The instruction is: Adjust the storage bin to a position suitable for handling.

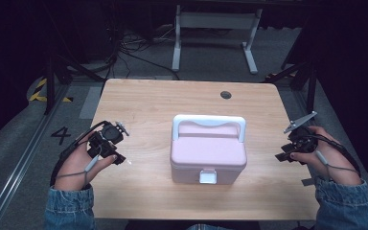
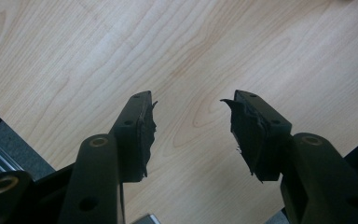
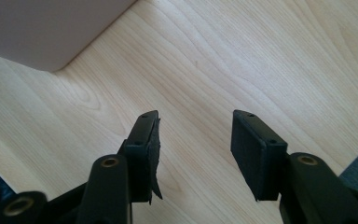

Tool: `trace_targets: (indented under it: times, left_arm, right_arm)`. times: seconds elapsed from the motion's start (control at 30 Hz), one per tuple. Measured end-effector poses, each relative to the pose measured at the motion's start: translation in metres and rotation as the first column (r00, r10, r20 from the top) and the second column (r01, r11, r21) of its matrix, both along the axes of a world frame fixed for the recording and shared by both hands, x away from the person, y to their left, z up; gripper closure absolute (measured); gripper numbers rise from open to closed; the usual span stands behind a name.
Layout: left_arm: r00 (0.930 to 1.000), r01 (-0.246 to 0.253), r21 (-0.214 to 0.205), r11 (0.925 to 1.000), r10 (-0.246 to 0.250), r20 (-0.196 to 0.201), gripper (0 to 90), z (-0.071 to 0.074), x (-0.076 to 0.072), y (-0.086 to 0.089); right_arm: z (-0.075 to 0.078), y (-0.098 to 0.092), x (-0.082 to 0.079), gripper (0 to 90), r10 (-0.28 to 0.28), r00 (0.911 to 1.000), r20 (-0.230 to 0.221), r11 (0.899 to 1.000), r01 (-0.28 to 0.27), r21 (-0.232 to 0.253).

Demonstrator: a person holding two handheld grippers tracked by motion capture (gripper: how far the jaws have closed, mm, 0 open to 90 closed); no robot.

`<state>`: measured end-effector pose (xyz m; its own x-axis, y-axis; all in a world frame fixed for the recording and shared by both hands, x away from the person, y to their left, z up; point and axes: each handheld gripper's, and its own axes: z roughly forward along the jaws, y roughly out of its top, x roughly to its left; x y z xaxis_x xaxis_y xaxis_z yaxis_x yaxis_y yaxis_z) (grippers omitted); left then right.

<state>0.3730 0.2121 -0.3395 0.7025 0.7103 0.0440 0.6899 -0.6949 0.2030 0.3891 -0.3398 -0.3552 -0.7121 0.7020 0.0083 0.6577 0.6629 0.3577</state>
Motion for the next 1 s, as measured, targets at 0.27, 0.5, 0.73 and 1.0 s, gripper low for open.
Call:
trace_targets:
  times: [0.27,0.5,0.73,1.0]
  left_arm:
    - [0.9997,0.014,-0.084,0.9964,-0.012,0.021,49.7,0.01,0.002,-0.002]
    - [0.997,0.067,-0.178,0.9817,-0.058,0.052,50.1,0.021,0.005,-0.014]
    - [0.9903,0.13,-0.226,0.9655,-0.115,0.077,49.9,0.026,0.01,-0.037]
    - [0.984,0.171,-0.276,0.9457,-0.15,0.096,49.1,0.028,0.02,-0.057]
  right_arm:
    - [0.0,-0.004,-0.003,49.9,-0.015,0.9997,0.018,0.999,0.015,0.046]
    - [-0.004,-0.007,-0.005,49.3,-0.03,0.9991,0.03,0.998,0.028,0.056]
    - [-0.004,-0.011,-0.009,48.5,-0.055,0.9976,0.042,0.997,0.052,0.061]
    - [-0.008,-0.013,-0.013,47.6,-0.064,0.9967,0.05,0.996,0.06,0.067]
